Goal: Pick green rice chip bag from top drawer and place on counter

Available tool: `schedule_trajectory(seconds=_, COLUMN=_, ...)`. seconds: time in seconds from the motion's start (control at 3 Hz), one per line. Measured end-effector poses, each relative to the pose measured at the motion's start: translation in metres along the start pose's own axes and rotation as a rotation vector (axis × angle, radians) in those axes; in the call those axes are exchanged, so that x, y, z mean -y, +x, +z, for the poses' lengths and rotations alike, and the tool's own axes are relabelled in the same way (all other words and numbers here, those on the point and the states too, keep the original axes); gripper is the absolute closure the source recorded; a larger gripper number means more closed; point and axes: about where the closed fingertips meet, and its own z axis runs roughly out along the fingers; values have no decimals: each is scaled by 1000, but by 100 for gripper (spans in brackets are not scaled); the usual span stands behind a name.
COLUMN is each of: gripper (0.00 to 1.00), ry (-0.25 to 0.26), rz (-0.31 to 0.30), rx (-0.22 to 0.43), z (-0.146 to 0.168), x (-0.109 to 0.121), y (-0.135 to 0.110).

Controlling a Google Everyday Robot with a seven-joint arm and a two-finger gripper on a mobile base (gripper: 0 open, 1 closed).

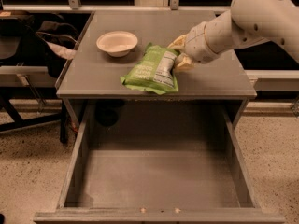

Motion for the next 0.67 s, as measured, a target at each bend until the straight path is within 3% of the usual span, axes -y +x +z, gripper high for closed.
schedule_trajectory(seconds=0.67, gripper=100, ry=31, rz=54, rx=-61, z=27, x=11, y=25)
